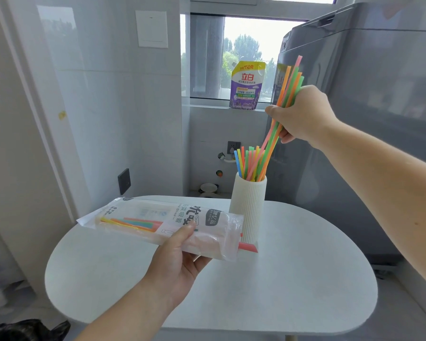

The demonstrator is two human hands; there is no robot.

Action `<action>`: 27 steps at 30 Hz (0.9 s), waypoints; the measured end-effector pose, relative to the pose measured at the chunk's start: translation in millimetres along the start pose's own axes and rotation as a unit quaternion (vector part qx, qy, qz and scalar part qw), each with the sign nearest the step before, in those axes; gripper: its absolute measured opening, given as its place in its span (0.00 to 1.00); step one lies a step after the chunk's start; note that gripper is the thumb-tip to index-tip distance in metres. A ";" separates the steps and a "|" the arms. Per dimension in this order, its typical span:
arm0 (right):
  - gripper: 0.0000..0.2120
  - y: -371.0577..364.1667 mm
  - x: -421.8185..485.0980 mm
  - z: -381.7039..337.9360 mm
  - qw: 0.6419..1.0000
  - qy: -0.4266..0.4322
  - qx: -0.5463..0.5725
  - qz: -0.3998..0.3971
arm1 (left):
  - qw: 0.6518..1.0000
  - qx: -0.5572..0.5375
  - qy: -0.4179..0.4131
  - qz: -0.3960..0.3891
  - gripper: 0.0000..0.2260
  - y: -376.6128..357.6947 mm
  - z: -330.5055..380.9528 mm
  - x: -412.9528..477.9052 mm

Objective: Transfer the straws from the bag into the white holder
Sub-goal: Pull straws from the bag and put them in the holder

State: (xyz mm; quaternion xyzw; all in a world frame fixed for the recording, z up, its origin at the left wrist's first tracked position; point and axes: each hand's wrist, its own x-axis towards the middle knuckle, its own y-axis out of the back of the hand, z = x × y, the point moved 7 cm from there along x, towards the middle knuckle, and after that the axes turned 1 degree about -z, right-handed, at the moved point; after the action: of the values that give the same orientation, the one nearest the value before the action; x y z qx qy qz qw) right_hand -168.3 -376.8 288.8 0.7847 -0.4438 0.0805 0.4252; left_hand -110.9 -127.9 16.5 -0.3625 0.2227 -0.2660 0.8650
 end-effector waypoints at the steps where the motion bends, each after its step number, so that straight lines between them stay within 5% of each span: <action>1: 0.12 -2.6 0.3 0.8 1.000 -0.001 -0.004 -0.001 | 1.000 0.001 0.000 0.000 0.16 -0.2 -0.3 -0.1; 27: 0.18 -54.3 -13.9 37.9 0.998 0.016 -0.031 -0.045 | 1.000 0.009 -0.001 -0.003 0.17 0.4 1.2 -0.2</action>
State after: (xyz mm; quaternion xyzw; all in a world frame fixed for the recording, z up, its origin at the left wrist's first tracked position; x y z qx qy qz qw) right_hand -144.5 -382.8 225.8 0.7892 -0.4034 0.0599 0.4592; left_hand -110.2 -126.9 17.0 -0.3553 0.2182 -0.2705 0.8678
